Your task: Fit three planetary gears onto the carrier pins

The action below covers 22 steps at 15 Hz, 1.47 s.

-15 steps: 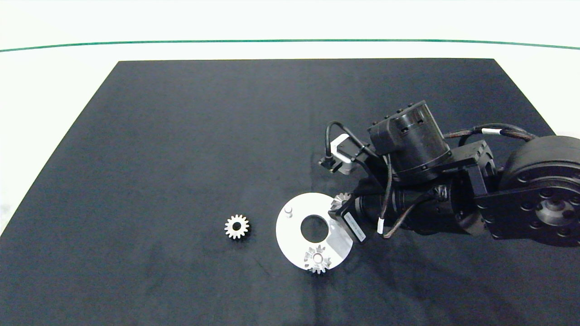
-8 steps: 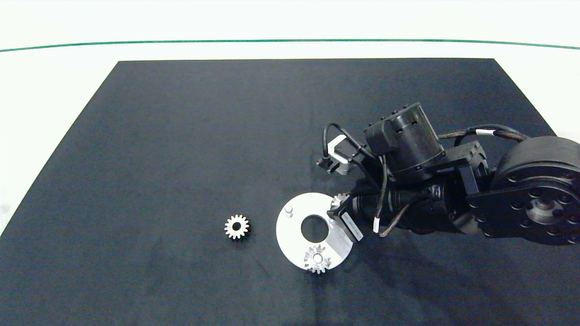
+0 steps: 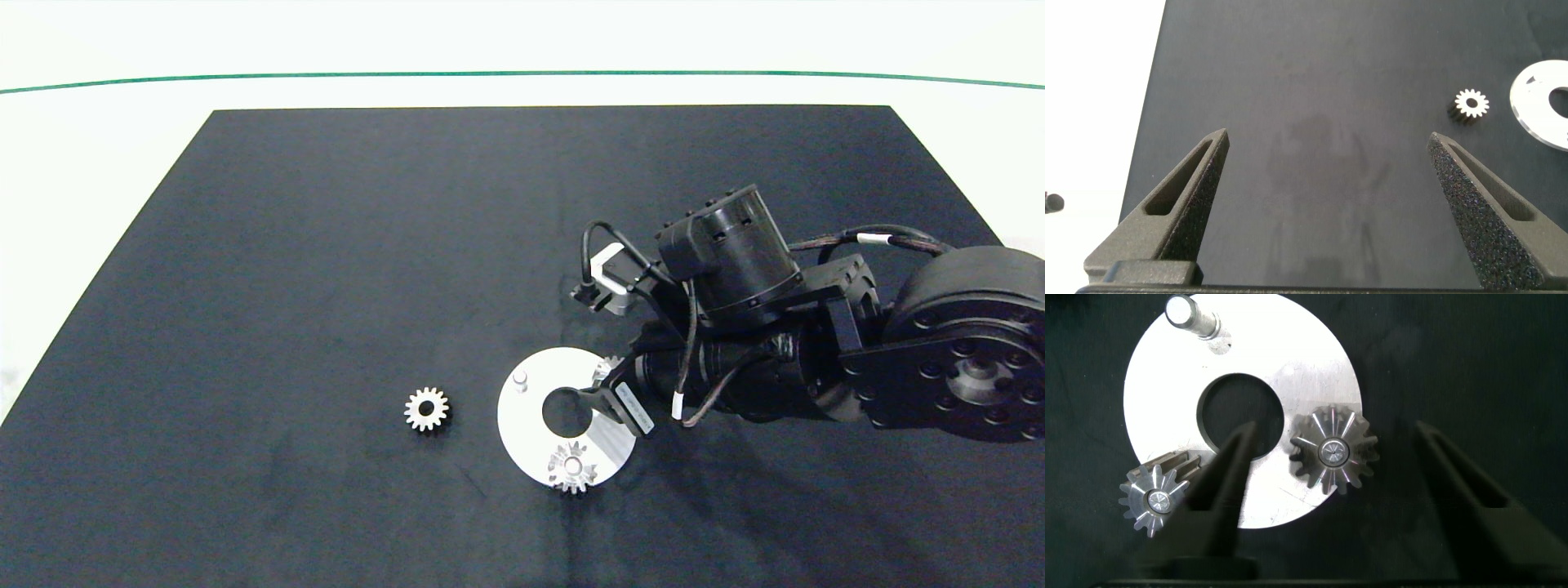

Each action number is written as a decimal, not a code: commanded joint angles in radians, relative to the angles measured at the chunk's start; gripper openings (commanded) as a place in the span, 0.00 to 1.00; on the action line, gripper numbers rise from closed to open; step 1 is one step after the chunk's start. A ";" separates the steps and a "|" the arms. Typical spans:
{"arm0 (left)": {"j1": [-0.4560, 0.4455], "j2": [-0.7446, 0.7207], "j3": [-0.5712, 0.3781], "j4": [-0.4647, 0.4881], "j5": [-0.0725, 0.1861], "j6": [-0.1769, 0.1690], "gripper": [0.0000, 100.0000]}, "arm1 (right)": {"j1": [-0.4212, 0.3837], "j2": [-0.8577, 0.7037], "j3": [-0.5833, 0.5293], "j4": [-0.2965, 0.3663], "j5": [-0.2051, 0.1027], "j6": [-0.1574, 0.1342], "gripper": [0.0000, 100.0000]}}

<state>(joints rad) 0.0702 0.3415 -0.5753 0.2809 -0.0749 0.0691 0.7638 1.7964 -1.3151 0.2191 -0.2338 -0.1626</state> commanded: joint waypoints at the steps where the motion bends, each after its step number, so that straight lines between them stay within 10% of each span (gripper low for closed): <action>1: -0.006 -0.004 0.003 0.001 0.001 0.001 1.00 | 0.014 -0.120 0.023 0.000 -0.009 0.005 1.00; 4: -0.043 0.013 0.023 0.001 -0.005 0.035 1.00 | 0.002 -0.463 0.166 0.014 -0.030 0.014 1.00; 7: -0.198 0.105 0.080 -0.005 -0.005 0.081 1.00 | -0.011 -0.804 0.366 0.048 -0.117 0.015 1.00; 12: -0.530 0.504 0.115 -0.210 0.014 0.124 1.00 | -0.163 -1.252 0.643 0.138 -0.119 0.028 1.00; 17: -0.678 0.910 0.118 -0.520 0.118 0.132 1.00 | -0.222 -1.348 0.659 0.201 -0.119 0.023 1.00; 22: -0.679 1.065 0.028 -0.575 0.121 0.136 1.00 | -0.227 -1.408 0.655 0.255 -0.121 0.012 1.00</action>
<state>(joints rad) -0.6017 1.3060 -0.5170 -0.2900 0.0436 0.2034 0.5377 0.4068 -0.6589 0.4715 -0.3526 -0.1491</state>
